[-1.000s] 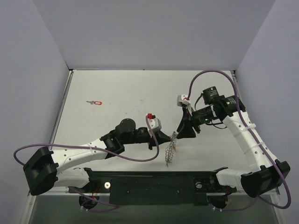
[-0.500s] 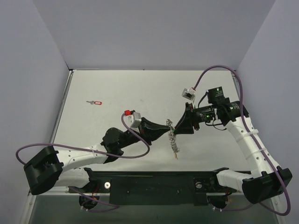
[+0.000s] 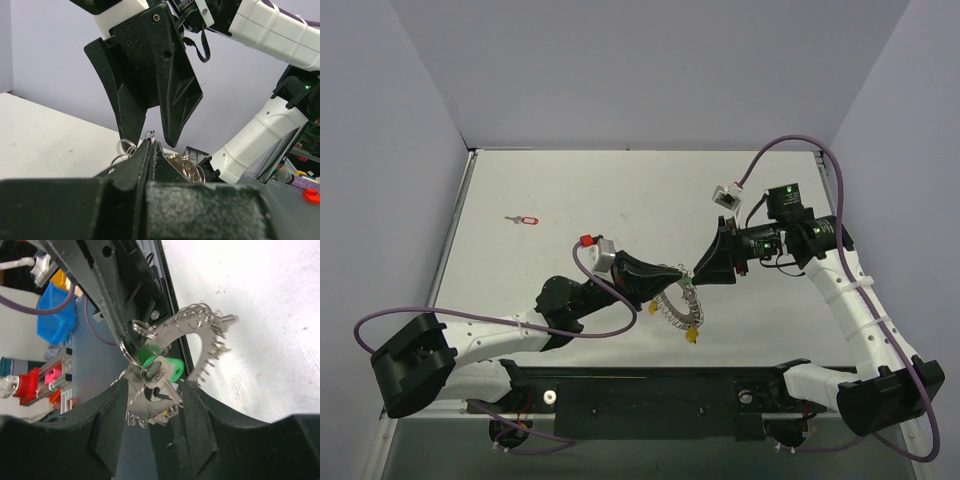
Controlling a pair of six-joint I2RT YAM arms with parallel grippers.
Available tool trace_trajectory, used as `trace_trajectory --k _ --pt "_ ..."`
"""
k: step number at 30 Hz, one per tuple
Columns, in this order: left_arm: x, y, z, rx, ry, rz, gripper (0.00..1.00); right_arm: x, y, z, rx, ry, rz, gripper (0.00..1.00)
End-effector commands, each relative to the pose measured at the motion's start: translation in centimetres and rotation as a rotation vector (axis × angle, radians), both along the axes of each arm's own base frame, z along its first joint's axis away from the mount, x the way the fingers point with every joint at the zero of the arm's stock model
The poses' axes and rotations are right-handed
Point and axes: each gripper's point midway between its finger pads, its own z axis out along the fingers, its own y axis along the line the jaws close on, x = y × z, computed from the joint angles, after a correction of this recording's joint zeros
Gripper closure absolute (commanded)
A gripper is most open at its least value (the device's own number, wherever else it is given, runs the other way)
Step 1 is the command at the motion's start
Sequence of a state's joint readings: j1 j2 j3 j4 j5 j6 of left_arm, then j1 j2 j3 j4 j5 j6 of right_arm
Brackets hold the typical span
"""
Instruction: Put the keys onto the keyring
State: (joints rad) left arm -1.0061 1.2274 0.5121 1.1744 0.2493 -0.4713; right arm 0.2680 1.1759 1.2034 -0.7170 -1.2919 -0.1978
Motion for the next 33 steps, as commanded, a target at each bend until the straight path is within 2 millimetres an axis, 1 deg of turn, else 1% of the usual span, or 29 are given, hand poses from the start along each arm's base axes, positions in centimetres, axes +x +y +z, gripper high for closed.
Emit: trace_trajectory --k 1,4,5,9,11,12,15,18,21,26,33 --pt "-0.8 0.8 3.5 -0.109 -0.063 -0.039 1.00 -1.8 0.8 1.3 0.049 -0.092 0.116 0.54" --pt "-1.0 0.5 3.4 -0.097 -0.069 -0.066 1.00 -2.0 0.5 1.2 0.048 -0.145 0.140 0.51" --pt "-1.1 0.5 3.2 -0.090 -0.072 -0.080 1.00 -2.0 0.4 1.0 0.054 -0.193 0.159 0.49" --pt "-1.2 0.7 3.0 -0.070 -0.071 -0.105 1.00 -2.3 -0.2 -0.3 0.030 -0.236 0.185 0.49" --pt "-1.1 0.8 3.0 -0.063 -0.069 -0.107 1.00 -2.2 -0.4 -0.5 0.014 -0.249 0.184 0.49" --pt "-1.2 0.9 3.0 -0.061 -0.070 -0.110 1.00 -2.1 -0.5 -0.2 0.014 -0.263 0.184 0.49" --pt "-1.3 1.0 3.0 -0.059 -0.075 -0.118 1.00 -1.9 -0.4 0.1 0.017 -0.253 0.183 0.51" --pt "-1.4 0.9 2.9 -0.054 -0.077 -0.138 1.00 -1.5 -0.2 1.1 0.045 -0.260 0.188 0.54" --pt "-1.5 0.9 3.0 -0.059 -0.076 -0.148 1.00 -1.0 0.0 1.4 0.045 -0.250 0.192 0.56" --pt "-1.6 0.9 3.4 -0.065 -0.077 -0.159 1.00 -0.9 0.2 0.8 0.025 -0.235 0.216 0.60" --pt "-1.5 0.7 3.4 -0.069 -0.076 -0.163 1.00 -1.7 0.9 0.7 0.018 -0.240 0.259 0.67"
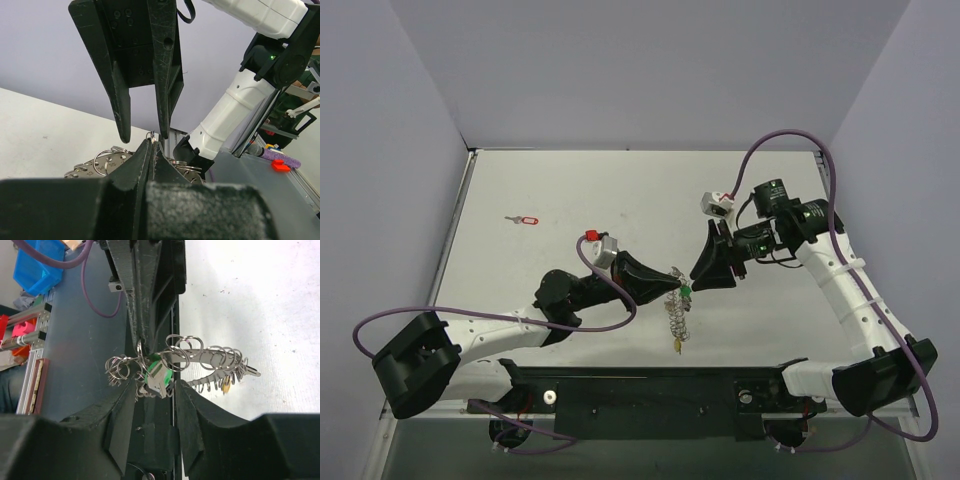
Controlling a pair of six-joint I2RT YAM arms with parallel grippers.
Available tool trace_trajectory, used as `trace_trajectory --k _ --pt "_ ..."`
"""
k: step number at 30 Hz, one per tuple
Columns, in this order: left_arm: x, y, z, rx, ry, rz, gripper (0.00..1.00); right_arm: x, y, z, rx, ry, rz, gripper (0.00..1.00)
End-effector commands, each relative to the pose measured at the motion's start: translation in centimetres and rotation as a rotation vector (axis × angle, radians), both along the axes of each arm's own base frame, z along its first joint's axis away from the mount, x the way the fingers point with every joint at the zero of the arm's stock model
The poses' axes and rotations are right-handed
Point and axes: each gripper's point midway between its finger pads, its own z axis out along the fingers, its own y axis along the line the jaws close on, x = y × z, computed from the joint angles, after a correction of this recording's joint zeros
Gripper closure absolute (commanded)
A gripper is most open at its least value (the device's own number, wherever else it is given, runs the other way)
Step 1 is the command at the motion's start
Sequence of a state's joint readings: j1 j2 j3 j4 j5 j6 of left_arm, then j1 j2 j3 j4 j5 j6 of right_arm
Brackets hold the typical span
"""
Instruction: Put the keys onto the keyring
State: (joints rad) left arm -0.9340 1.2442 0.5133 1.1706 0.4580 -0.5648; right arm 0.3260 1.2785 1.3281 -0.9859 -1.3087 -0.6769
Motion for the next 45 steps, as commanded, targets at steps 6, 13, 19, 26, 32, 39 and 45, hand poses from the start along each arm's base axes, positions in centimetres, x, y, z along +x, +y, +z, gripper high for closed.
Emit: trace_trajectory --k 6,13,19,26,32,39,45 --pt "-0.3 0.5 4.8 -0.136 -0.080 -0.008 1.00 -0.9 0.8 1.2 0.032 -0.016 0.060 0.74" --pt "-0.3 0.5 4.8 -0.146 -0.075 -0.010 1.00 -1.2 0.9 1.4 0.039 -0.015 0.068 0.80" --pt "-0.2 0.6 4.8 -0.150 -0.071 -0.009 1.00 -1.4 0.9 1.5 0.053 -0.011 0.075 0.87" --pt "-0.3 0.6 4.9 -0.156 -0.073 -0.010 1.00 -1.7 1.0 1.8 0.072 0.000 0.081 0.94" --pt "-0.3 1.0 5.3 -0.180 -0.093 0.003 1.00 -1.5 1.4 1.9 0.087 0.061 0.053 1.00" --pt "-0.6 1.3 5.7 -0.213 -0.136 0.004 1.00 -1.0 2.2 1.6 0.111 0.120 0.021 1.00" --pt "-0.8 1.4 6.0 -0.240 -0.157 -0.001 1.00 -1.0 2.6 1.6 0.111 0.156 0.014 1.00"
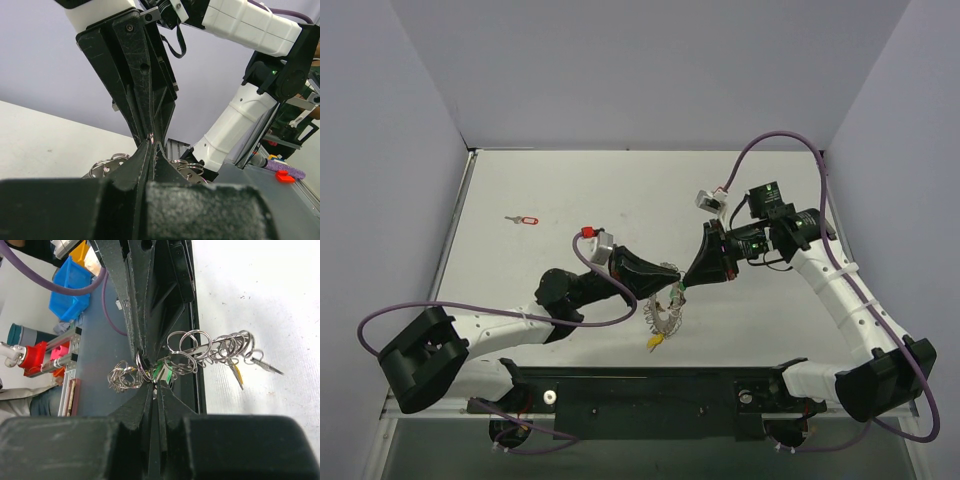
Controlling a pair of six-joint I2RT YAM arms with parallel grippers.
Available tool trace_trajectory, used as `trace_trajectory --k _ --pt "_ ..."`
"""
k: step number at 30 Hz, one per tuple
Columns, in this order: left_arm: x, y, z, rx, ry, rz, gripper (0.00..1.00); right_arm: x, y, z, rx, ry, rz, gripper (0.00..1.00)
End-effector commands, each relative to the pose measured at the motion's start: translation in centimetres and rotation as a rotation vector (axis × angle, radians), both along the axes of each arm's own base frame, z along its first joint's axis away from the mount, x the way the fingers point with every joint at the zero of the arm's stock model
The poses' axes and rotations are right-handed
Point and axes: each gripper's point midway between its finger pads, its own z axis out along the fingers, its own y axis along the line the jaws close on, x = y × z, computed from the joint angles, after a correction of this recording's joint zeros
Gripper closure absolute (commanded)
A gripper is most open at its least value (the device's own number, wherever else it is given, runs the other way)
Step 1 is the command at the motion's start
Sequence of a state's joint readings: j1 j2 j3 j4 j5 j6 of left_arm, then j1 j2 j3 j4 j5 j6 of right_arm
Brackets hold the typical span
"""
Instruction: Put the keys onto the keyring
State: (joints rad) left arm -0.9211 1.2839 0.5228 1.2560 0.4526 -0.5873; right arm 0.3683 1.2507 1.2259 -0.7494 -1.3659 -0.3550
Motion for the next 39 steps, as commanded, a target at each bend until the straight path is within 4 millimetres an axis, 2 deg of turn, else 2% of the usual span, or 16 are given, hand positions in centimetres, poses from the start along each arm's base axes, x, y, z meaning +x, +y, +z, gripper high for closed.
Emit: trace_trajectory --k 1,16,20,21,22,25,26,27,28,29,33,36,39 --pt "-1.4 1.5 5.2 -0.195 -0.152 -0.004 1.00 -0.4 0.9 1.5 0.068 -0.012 0.038 1.00" --pt "-1.6 2.0 5.4 -0.223 -0.172 0.000 1.00 0.6 1.1 1.1 0.047 0.024 -0.009 1.00" --pt "-1.3 2.0 4.4 -0.183 -0.157 0.001 1.00 2.4 0.0 1.7 0.034 0.017 -0.097 1.00" --pt "-1.3 2.1 4.2 -0.173 -0.158 0.006 1.00 2.7 -0.3 1.8 0.027 0.013 -0.122 0.98" --pt "-1.0 1.9 3.5 -0.144 -0.137 0.010 1.00 3.1 -0.7 2.1 0.029 0.004 -0.144 0.87" --pt "-0.2 2.1 2.2 -0.087 -0.103 0.025 1.00 3.7 -1.6 2.1 0.002 -0.053 -0.195 0.68" --pt "0.2 2.1 1.5 -0.060 -0.081 0.030 1.00 3.3 -2.1 2.1 -0.003 -0.057 -0.199 0.60" --pt "0.2 2.1 1.2 -0.050 -0.076 0.029 1.00 3.3 -2.3 1.9 -0.006 -0.122 -0.182 0.57" --pt "0.3 2.1 0.9 -0.038 -0.067 0.026 1.00 2.3 -2.7 1.5 -0.032 -0.107 -0.170 0.52" --pt "0.2 1.9 0.8 -0.031 -0.057 0.014 1.00 2.0 -3.1 0.9 -0.044 -0.215 -0.119 0.48" --pt "0.2 1.4 0.8 -0.024 -0.025 -0.014 1.00 -0.5 -3.9 -0.8 -0.167 -0.415 0.092 0.45" --pt "0.3 1.2 0.9 -0.026 -0.008 -0.024 1.00 -3.1 -4.1 -1.0 -0.130 -0.545 0.316 0.45" --pt "0.2 0.9 0.8 -0.023 -0.001 -0.037 1.00 -3.3 -3.7 -0.5 -0.097 -0.559 0.360 0.47"
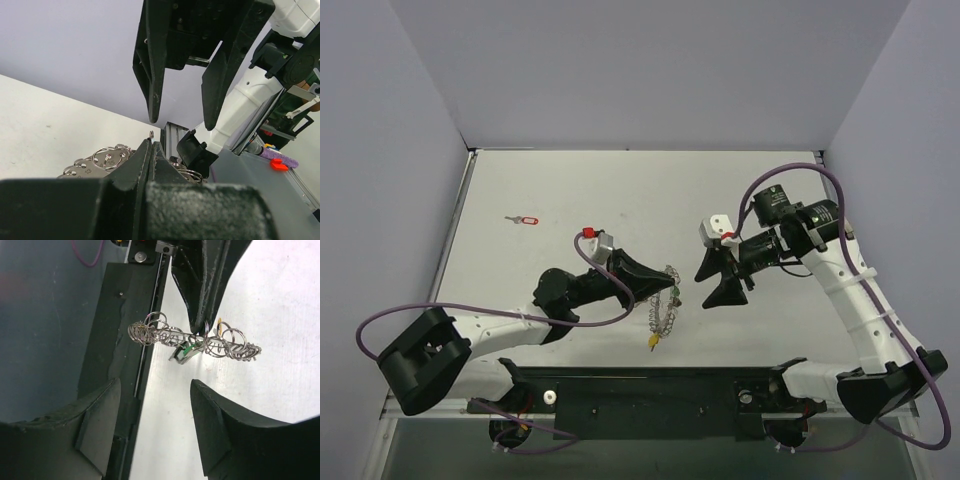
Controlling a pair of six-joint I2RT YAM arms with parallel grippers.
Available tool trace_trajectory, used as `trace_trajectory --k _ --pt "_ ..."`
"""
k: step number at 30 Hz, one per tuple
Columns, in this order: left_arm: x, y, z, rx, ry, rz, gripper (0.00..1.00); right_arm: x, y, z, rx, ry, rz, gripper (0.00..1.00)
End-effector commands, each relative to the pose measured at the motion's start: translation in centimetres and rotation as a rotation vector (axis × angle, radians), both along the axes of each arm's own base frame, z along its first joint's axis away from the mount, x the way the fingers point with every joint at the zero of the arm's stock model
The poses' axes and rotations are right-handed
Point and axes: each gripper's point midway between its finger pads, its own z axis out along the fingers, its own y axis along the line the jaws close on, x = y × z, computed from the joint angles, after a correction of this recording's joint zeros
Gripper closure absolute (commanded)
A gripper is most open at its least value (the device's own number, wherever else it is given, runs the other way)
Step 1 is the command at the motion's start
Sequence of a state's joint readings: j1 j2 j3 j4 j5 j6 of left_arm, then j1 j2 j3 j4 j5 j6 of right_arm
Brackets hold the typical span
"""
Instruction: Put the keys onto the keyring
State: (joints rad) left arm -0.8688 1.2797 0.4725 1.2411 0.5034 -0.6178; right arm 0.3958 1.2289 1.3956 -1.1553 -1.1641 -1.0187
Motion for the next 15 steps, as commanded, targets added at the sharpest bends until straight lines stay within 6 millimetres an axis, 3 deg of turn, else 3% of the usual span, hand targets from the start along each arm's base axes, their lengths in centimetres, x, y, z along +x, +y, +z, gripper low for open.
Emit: trace_trajectory --k 1,9,15 --pt "-0.6 -0.1 3.3 -0.080 -0.049 -0.036 1.00 -1.9 -0.8 -0.3 -0.009 -0.070 0.192 0.48" --pt "-0.8 -0.4 3.2 -0.081 -0.048 -0.053 1.00 -1.2 0.5 0.1 0.015 -0.022 0.215 0.60" --pt "-0.8 -0.6 2.9 -0.084 -0.046 -0.054 1.00 -1.1 1.2 0.1 0.017 0.010 0.226 0.61"
